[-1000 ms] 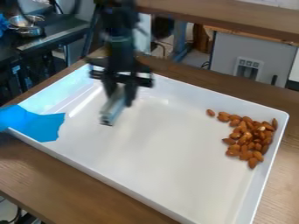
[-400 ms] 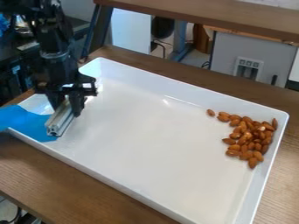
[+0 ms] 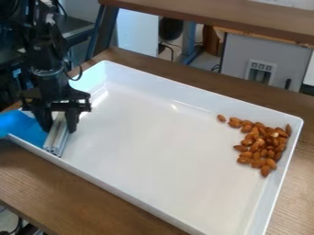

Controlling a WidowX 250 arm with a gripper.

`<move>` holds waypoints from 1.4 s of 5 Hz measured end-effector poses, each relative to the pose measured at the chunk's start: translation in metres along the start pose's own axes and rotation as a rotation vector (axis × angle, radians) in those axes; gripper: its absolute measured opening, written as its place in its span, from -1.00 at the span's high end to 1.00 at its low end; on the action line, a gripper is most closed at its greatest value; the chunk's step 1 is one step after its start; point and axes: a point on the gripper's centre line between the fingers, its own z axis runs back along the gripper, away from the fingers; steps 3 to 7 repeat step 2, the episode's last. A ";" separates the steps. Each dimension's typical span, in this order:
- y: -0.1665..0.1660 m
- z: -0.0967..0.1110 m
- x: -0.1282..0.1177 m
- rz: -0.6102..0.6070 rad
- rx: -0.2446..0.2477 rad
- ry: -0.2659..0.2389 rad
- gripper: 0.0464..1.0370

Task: Sweep into pile

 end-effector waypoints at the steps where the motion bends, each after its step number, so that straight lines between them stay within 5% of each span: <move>1: -0.005 -0.001 0.002 0.014 0.064 -0.035 -0.89; 2: -0.005 0.017 0.008 0.016 0.158 -0.015 -0.94; 7: -0.005 0.017 0.008 0.016 0.158 -0.015 -0.94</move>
